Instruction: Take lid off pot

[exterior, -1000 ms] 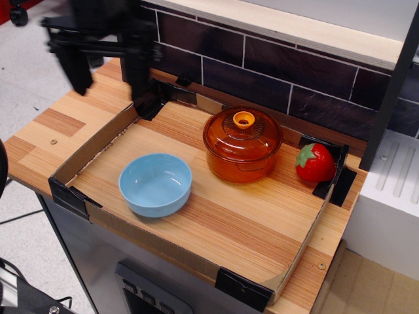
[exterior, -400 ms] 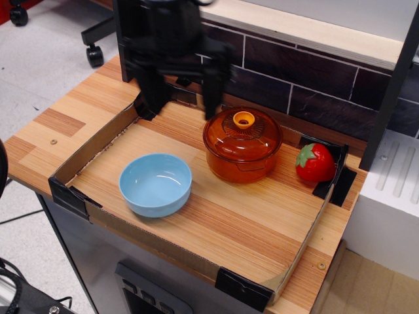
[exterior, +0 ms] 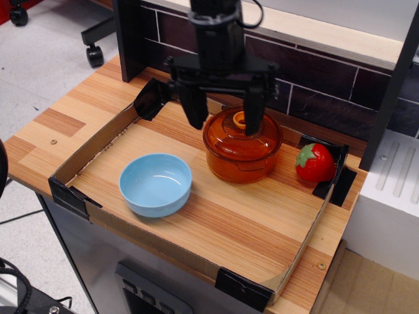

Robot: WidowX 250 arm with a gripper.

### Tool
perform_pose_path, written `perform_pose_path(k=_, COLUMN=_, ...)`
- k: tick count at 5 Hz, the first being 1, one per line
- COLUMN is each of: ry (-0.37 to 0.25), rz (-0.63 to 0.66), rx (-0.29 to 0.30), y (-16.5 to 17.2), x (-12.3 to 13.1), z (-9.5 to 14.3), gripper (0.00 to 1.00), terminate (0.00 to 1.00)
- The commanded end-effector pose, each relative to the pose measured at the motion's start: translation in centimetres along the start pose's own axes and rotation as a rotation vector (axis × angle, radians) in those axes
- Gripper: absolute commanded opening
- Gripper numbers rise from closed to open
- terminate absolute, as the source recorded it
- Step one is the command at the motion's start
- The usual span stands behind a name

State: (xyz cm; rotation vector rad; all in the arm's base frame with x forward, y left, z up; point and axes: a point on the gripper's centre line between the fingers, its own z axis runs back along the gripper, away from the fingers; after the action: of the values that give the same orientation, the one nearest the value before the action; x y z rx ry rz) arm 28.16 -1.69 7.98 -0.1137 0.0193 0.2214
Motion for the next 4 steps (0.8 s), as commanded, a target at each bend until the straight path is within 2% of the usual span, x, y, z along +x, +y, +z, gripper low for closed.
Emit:
perform_pose_path(k=1, ry=-0.083, rz=0.046, rx=0.034, y=-1.5, x=2.6, z=-0.7, gripper=1.00, terminate=0.00)
perform_pose_path(k=4, ry=-0.108, rz=0.065, rx=0.063, y=-1.3, x=4.2, z=-1.8, gripper=1.00, terminate=0.00)
